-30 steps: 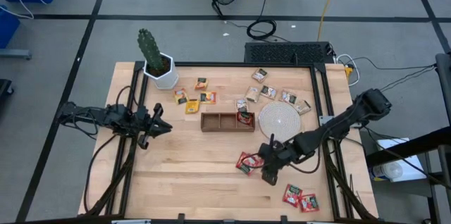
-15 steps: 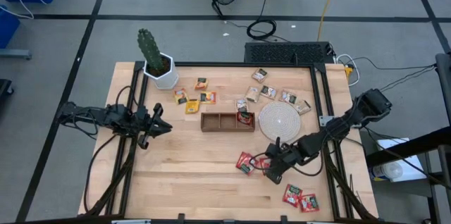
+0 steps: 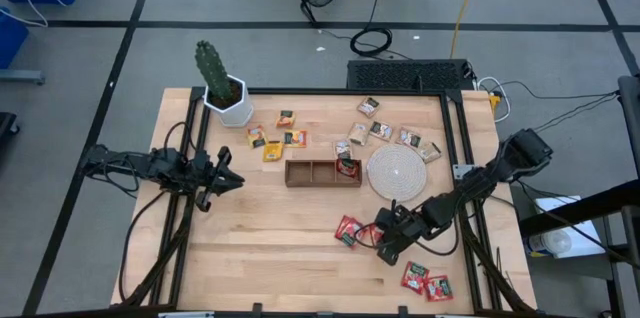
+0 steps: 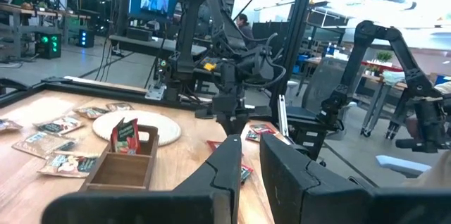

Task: Pick & Place Tea
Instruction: Put the red tea bag into the right section of the wooden organizer

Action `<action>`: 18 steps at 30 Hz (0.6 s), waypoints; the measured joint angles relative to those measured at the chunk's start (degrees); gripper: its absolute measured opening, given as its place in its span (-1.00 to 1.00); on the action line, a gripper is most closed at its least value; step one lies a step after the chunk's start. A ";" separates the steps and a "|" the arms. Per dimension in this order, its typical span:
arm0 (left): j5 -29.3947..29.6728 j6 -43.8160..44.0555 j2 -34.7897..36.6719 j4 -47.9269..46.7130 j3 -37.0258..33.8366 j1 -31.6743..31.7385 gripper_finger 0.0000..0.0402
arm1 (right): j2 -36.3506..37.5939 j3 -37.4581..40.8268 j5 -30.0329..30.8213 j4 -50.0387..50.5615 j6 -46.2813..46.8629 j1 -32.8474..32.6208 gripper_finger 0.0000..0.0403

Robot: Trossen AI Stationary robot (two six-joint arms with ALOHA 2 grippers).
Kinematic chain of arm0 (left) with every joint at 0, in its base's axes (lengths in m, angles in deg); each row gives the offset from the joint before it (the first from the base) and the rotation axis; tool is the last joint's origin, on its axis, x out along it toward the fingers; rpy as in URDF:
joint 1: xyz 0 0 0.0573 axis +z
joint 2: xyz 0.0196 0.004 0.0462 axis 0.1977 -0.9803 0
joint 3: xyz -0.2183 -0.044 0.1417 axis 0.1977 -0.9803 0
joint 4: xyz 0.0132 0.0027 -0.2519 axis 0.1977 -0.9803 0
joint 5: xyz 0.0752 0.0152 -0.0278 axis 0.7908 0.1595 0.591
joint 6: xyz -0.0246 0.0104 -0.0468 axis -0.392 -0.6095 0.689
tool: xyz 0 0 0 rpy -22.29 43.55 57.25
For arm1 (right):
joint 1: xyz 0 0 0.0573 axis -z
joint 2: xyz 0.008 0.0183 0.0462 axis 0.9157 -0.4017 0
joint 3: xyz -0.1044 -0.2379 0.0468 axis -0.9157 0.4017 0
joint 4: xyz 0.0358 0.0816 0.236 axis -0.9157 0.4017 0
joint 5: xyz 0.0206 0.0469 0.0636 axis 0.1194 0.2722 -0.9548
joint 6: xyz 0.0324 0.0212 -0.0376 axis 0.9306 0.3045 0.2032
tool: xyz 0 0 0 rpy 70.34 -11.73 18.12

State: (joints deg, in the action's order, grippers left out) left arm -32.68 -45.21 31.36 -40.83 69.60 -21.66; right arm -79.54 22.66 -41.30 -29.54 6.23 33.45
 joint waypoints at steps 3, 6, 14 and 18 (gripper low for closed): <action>0.00 0.00 0.00 0.10 0.00 0.00 -0.71 | -0.82 -0.02 -1.54 -1.55 0.41 -0.27 -1.00; -0.02 0.00 0.00 0.04 0.00 0.00 -0.71 | -1.81 -0.05 -4.73 -0.22 1.97 -0.38 -1.00; -0.02 0.00 -0.01 0.05 0.00 0.00 -0.71 | -1.99 -0.32 -15.67 9.54 5.94 -0.75 -1.00; -0.02 0.00 -0.02 0.06 0.00 0.00 -0.71 | -2.01 -0.22 -24.62 17.58 7.18 -0.74 -1.00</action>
State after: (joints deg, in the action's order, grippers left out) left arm -32.70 -45.21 31.34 -40.77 69.60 -21.66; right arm -81.55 22.44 -65.91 -11.96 13.41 32.71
